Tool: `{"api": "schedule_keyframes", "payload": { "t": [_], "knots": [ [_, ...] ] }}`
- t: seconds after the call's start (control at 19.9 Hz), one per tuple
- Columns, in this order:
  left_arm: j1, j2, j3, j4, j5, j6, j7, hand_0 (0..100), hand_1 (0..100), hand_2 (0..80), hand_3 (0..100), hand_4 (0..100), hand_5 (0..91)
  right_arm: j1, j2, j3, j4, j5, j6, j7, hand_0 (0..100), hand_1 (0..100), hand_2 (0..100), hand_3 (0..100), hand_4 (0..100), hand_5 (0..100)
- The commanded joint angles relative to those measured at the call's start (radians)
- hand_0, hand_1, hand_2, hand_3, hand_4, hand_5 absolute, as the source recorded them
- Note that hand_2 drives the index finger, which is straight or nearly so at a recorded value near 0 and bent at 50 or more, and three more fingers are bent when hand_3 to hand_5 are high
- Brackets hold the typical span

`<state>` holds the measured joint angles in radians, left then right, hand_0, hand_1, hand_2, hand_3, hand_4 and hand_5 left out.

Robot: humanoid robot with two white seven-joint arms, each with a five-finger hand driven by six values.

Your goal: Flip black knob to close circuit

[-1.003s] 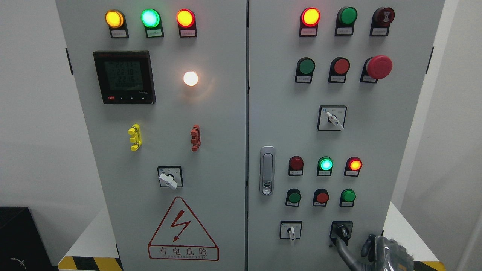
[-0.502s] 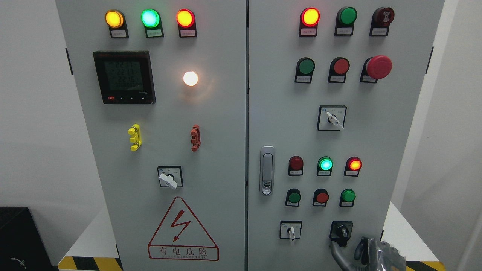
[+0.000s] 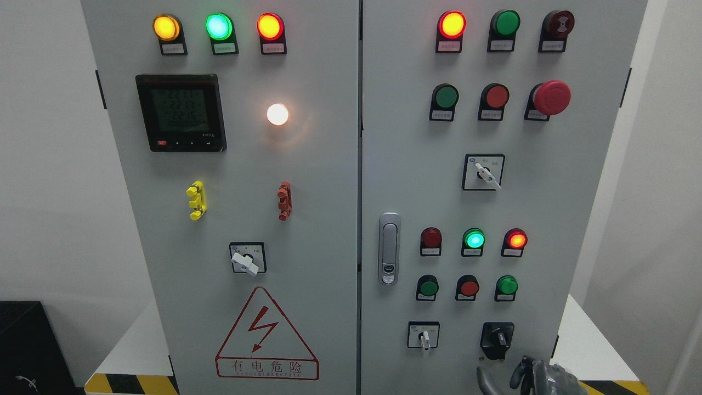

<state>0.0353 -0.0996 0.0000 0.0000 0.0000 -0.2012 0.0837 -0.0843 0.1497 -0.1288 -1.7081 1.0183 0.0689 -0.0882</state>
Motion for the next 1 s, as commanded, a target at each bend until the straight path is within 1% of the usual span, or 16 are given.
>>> {"api": "schedule_keyframes", "payload": {
  "t": [0.0, 0.1, 0.15, 0.2, 0.25, 0.35, 0.4, 0.45, 0.5, 0.55, 0.6, 0.65, 0.7, 0.75, 0.8, 0.95],
  "knots": [
    [0.0, 0.0, -0.022, 0.022, -0.021, -0.001, -0.001, 12, 56, 0.0, 0, 0, 0.0, 0.098, -0.005, 0.043, -0.131, -0.252, -0.064, -0.001, 0, 16, 51, 77, 63, 54],
    [0.0, 0.0, -0.022, 0.022, -0.021, 0.0, -0.001, 12, 56, 0.0, 0, 0, 0.0, 0.132, -0.005, 0.046, -0.14, -0.415, -0.099, -0.002, 0, 16, 44, 69, 60, 48],
    [0.0, 0.0, -0.022, 0.022, -0.021, -0.001, -0.001, 12, 56, 0.0, 0, 0, 0.0, 0.15, -0.007, 0.047, -0.146, -0.488, -0.109, -0.004, 0, 16, 40, 66, 55, 42],
    [0.0, 0.0, -0.022, 0.022, -0.021, 0.0, -0.001, 12, 56, 0.0, 0, 0, 0.0, 0.165, -0.007, 0.052, -0.153, -0.563, -0.115, -0.007, 0, 16, 38, 64, 54, 40],
    [0.0, 0.0, -0.022, 0.022, -0.021, 0.0, 0.001, 12, 56, 0.0, 0, 0, 0.0, 0.181, -0.007, 0.061, -0.159, -0.642, -0.132, -0.008, 0, 15, 34, 59, 49, 34],
    [0.0, 0.0, -0.022, 0.022, -0.021, -0.001, -0.001, 12, 56, 0.0, 0, 0, 0.0, 0.196, -0.012, 0.066, -0.165, -0.787, -0.167, -0.008, 0, 15, 28, 52, 44, 27],
    [0.0, 0.0, -0.022, 0.022, -0.021, -0.001, -0.001, 12, 56, 0.0, 0, 0, 0.0, 0.198, -0.012, 0.066, -0.165, -0.834, -0.182, -0.005, 0, 15, 26, 46, 41, 24],
    [0.0, 0.0, -0.022, 0.022, -0.021, -0.001, -0.001, 12, 56, 0.0, 0, 0, 0.0, 0.199, -0.012, 0.067, -0.163, -0.858, -0.189, -0.001, 0, 15, 24, 43, 39, 23],
    [0.0, 0.0, -0.022, 0.022, -0.021, -0.001, -0.001, 12, 56, 0.0, 0, 0, 0.0, 0.201, -0.012, 0.069, -0.163, -0.869, -0.19, 0.002, 0, 15, 23, 42, 38, 23],
    [0.0, 0.0, -0.022, 0.022, -0.021, 0.0, 0.001, 12, 56, 0.0, 0, 0, 0.0, 0.208, -0.012, 0.077, -0.162, -0.888, -0.193, 0.004, 0, 14, 19, 36, 33, 21],
    [0.0, 0.0, -0.022, 0.022, -0.021, -0.001, -0.001, 12, 56, 0.0, 0, 0, 0.0, 0.216, -0.012, 0.086, -0.16, -0.918, -0.195, 0.01, 0, 13, 18, 34, 30, 19],
    [0.0, 0.0, -0.022, 0.022, -0.021, 0.0, -0.001, 12, 56, 0.0, 0, 0, 0.0, 0.222, -0.012, 0.089, -0.16, -0.95, -0.196, 0.03, 0, 13, 17, 33, 28, 18],
    [0.0, 0.0, -0.022, 0.022, -0.021, -0.001, -0.001, 12, 56, 0.0, 0, 0, 0.0, 0.228, -0.012, 0.089, -0.159, -0.978, -0.199, 0.063, 0, 12, 13, 28, 22, 11],
    [0.0, 0.0, -0.022, 0.022, -0.021, 0.0, -0.001, 12, 56, 0.0, 0, 0, 0.0, 0.235, -0.012, 0.089, -0.159, -0.998, -0.205, 0.086, 0, 12, 10, 25, 18, 4],
    [0.0, 0.0, -0.022, 0.022, -0.021, -0.001, -0.001, 12, 56, 0.0, 0, 0, 0.0, 0.241, -0.012, 0.089, -0.157, -1.012, -0.21, 0.096, 0, 12, 8, 22, 14, 0],
    [0.0, 0.0, -0.022, 0.022, -0.021, -0.001, 0.001, 12, 56, 0.0, 0, 0, 0.0, 0.256, -0.015, 0.089, -0.156, -1.02, -0.224, 0.1, 0, 11, 2, 15, 6, 0]
  ]
}}
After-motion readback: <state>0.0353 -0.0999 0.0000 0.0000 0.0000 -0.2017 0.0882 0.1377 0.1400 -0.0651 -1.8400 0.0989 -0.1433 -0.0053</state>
